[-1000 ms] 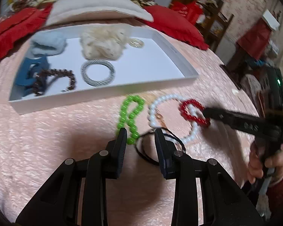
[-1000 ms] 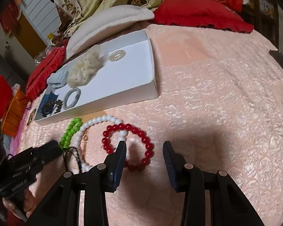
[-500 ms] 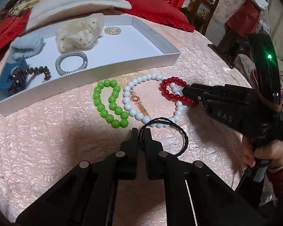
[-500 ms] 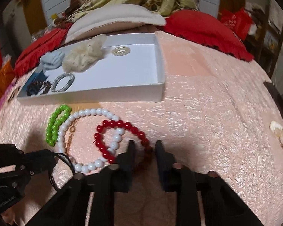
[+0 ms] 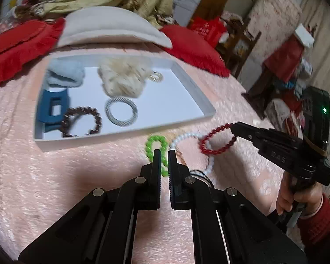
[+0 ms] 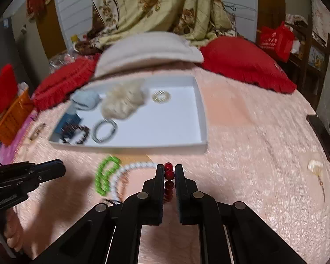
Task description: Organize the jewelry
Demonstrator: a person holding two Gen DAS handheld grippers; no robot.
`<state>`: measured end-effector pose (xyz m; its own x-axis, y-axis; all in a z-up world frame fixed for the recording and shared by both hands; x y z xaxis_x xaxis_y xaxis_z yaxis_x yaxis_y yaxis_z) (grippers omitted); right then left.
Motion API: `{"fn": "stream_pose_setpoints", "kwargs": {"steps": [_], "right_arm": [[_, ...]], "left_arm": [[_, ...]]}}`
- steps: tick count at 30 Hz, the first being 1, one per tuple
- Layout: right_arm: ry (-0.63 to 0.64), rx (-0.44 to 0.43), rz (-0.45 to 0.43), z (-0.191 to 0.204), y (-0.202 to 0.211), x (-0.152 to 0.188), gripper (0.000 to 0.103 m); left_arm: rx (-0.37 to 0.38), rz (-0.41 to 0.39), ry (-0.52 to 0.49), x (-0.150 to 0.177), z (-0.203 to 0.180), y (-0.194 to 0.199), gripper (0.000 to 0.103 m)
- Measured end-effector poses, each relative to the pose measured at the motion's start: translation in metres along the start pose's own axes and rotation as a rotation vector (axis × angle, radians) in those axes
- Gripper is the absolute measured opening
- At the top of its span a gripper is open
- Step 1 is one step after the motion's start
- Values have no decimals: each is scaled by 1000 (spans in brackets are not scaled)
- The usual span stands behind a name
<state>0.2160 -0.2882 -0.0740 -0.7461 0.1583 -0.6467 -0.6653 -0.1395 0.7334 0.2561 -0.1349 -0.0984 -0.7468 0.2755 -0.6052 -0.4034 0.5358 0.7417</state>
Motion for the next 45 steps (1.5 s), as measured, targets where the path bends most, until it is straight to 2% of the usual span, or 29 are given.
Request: {"fn": "stream_pose_setpoints", "kwargs": {"steps": [3, 6, 10, 17, 21, 24, 25, 26, 29, 33, 39, 43, 45], "right_arm": [[3, -23, -14, 12, 7, -8, 9], [5, -36, -10, 20, 9, -8, 9], [4, -36, 11, 18, 7, 0, 9], [-64, -45, 39, -6, 5, 19, 9], [-79, -49, 43, -14, 6, 26, 9], [-88, -51, 46, -17, 4, 28, 9], [-94, -53, 47, -17, 3, 29, 9], [-102, -56, 48, -17, 2, 30, 9], [-112, -61, 46, -17, 0, 30, 9], [-114, -75, 32, -16, 1, 28, 9], [-112, -113, -13, -16, 17, 14, 9], [-84, -133, -60, -14, 32, -8, 9], [-72, -143, -79, -14, 38, -18, 9]], "left_arm": [[38, -9, 19, -2, 0, 4, 5], [49, 20, -19, 7, -12, -3, 7], [33, 87, -76, 29, -30, -23, 13], [-19, 168, -188, 63, -51, -53, 13], [-20, 151, -203, 64, -55, -56, 22], [-22, 138, -184, 63, -55, -58, 22], [-38, 137, -196, 64, -56, -58, 14], [-54, 150, -210, 67, -57, -60, 1], [-50, 150, -226, 69, -63, -58, 1], [-37, 106, -220, 58, -67, -40, 1], [-32, 39, -143, 33, -55, -9, 1], [-59, 8, -79, 21, -40, 5, 1], [-49, 8, -48, 19, -34, 8, 1]]}}
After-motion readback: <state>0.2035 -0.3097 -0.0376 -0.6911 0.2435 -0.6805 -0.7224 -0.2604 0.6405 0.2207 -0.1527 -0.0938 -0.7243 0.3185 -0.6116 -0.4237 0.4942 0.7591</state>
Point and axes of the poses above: each gripper's, at about its wrist camera, not at the fingertips, and y roughly against the way its jaws point, z to its left, x to its underside, the point moved 10 cm from there along -y, roughly the way its jaws point, and after that the axes turned 7 degrees about -x, right-handed, at the moved point
